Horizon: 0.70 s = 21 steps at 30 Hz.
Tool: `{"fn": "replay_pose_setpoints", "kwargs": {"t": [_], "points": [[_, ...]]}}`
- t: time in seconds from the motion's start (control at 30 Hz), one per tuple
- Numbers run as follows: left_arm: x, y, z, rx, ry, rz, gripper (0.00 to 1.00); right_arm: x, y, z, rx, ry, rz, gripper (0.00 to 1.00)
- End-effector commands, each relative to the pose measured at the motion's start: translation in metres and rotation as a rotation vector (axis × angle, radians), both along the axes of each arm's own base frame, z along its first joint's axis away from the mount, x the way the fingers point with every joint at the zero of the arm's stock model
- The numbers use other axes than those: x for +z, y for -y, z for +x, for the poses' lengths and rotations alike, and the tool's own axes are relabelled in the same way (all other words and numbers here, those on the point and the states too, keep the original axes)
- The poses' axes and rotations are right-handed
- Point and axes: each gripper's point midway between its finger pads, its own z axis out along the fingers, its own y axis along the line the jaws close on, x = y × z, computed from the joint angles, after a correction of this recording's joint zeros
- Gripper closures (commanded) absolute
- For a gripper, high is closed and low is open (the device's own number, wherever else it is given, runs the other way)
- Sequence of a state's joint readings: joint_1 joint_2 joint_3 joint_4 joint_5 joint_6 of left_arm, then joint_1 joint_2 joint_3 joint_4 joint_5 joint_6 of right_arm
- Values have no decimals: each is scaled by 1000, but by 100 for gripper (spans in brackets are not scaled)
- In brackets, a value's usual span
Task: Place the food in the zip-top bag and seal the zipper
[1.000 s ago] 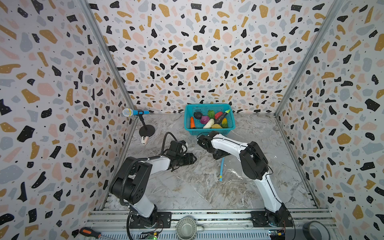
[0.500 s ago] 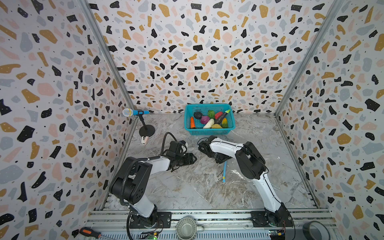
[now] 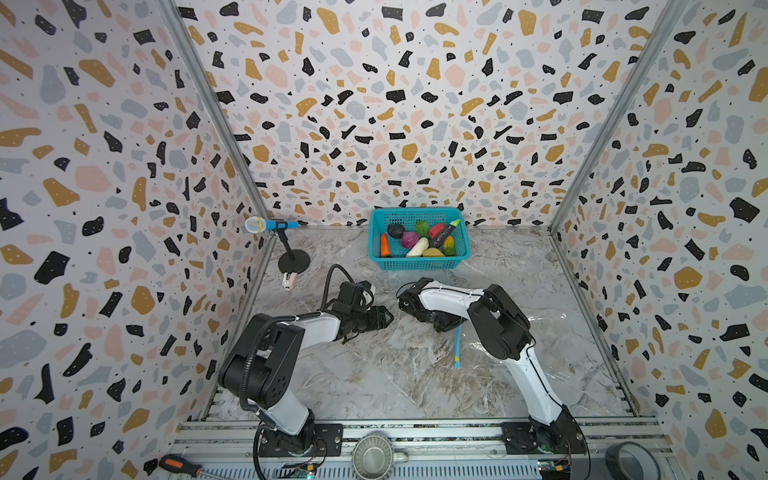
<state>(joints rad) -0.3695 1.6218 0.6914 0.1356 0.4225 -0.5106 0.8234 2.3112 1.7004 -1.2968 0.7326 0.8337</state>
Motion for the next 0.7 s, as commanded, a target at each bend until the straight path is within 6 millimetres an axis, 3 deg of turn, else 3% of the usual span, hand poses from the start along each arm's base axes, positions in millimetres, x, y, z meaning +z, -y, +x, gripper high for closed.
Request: {"fn": "replay_pose_setpoints", "kwargs": {"t": [0.0,0.17,0.37,0.5,0.67], "points": [[-5,-3,-6,5,-21,-2,33,28,1,0,-3,60,28,91],[-2,-3,-5,8,-13,-9,33,35,0,0,-11,80,49,100],[7,3,-1,17,4,-48,33,57,-7,9,-15,135,159,100],[24,23,5,-2,34,-105,33,70,-21,16,-5,169,327,100],[54,62,14,-60,93,-187,33,86,-33,21,28,194,540,100]]}}
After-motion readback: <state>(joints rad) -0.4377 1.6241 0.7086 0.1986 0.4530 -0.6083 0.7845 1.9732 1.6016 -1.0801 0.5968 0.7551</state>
